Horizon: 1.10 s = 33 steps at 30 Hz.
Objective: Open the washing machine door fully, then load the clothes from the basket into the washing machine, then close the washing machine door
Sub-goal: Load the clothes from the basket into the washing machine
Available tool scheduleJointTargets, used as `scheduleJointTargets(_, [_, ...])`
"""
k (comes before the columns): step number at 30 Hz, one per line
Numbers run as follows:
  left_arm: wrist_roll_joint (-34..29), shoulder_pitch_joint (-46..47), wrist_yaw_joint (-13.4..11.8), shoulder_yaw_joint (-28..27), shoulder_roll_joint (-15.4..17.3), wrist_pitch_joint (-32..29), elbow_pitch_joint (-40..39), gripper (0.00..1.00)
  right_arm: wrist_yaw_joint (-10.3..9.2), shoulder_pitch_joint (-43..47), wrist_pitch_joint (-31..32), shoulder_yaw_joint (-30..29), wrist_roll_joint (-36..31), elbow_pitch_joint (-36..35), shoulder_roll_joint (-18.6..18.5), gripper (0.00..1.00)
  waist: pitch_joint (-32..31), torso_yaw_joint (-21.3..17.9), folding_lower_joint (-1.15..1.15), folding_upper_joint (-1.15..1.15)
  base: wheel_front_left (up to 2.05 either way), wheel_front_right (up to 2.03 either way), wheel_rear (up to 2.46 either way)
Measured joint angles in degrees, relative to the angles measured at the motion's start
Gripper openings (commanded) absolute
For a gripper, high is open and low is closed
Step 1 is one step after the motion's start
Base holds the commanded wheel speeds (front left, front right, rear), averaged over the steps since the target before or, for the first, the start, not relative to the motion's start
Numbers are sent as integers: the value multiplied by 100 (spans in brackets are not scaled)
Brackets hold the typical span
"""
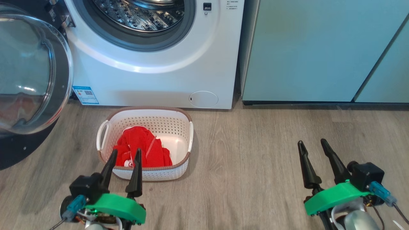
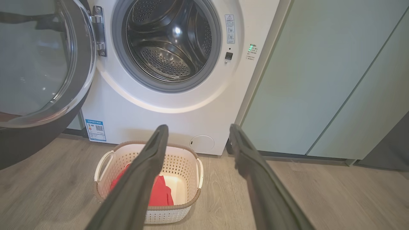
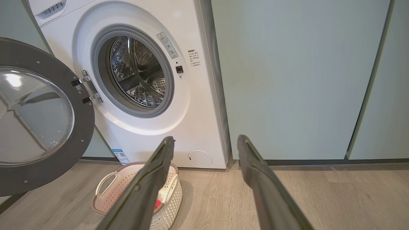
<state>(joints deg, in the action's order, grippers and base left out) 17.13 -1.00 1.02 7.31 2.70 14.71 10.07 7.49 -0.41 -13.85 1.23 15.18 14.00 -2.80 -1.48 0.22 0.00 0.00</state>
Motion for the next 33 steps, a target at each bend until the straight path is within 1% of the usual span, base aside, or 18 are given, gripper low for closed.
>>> scheduleJointTargets(5, [79, -12, 7, -10, 1, 0, 0, 100, 0, -1, 7, 5, -1, -4, 3, 100, 2, 10, 0, 0, 139, -139, 0])
scheduleJointTargets(12, [79, -11, 4, -11, 0, 0, 0, 100, 0, -2, 7, 3, -1, -5, 3, 100, 26, 47, 0, 0, 205, -205, 0])
scheduleJointTargets(14, [78, -9, -21, -12, 0, 0, -1, 100, 0, -2, 7, 2, -1, -5, 3, 100, 35, 61, 0, 0, 213, -213, 0])
scheduleJointTargets(17, [41, -4, -124, -25, 1, 0, 7, 100, 0, -3, 7, 1, 0, -7, 3, 100, 52, 81, 0, 0, 202, -200, -2])
scheduleJointTargets(21, [-55, 15, -127, -20, 0, 0, 20, 100, 0, -7, 7, 4, 0, -4, 3, 100, 74, 98, 0, 0, 154, -154, 0])
scheduleJointTargets(27, [-57, 41, -126, -18, -3, 0, 19, 100, 0, -30, 5, 4, 2, 10, 2, 100, 94, 94, 0, 0, 86, -86, 0])
scheduleJointTargets(33, [-55, 37, -130, -19, -2, 0, 16, 100, 0, -31, 4, 15, 2, 24, 4, 100, 95, 84, 0, 0, 0, 0, 0])
